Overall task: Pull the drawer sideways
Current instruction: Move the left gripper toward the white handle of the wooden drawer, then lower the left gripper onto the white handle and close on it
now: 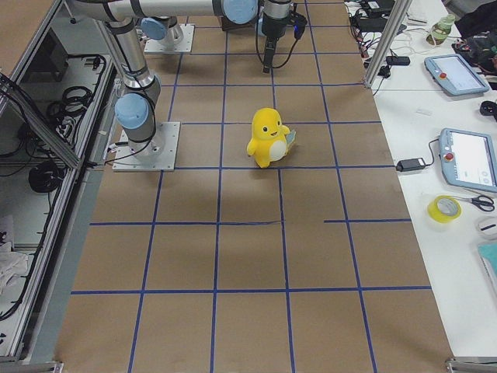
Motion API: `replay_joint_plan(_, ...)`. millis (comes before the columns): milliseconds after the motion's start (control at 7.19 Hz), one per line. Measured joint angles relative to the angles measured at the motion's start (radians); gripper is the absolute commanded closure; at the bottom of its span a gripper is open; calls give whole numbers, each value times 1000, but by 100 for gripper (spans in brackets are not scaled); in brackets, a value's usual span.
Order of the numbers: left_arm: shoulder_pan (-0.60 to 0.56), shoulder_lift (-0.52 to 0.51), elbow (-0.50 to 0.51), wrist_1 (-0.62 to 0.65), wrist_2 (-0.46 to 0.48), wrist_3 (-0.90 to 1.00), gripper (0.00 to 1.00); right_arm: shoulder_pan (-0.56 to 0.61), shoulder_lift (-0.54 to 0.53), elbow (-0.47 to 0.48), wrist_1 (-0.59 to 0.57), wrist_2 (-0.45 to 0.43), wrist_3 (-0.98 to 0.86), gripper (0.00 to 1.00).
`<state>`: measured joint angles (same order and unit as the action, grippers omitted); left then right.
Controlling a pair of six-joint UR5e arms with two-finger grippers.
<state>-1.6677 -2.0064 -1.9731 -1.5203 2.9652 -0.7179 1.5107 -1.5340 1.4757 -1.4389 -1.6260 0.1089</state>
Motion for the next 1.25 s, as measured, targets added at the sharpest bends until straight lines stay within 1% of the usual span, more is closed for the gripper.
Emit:
replay_joint_plan(278, 0, 9, -5, -28, 0, -2, 28, 0, 0, 0, 0, 0, 0, 0)
replay_joint_plan(557, 2, 13, -5, -36, 1, -7, 33, 0, 0, 0, 0, 0, 0, 0)
replay_joint_plan(974, 5, 16, -11, -37, 1, -18, 34, 0, 0, 0, 0, 0, 0, 0)
replay_joint_plan(1252, 14, 14, -14, -39, 2, -30, 41, 0, 0, 0, 0, 0, 0, 0)
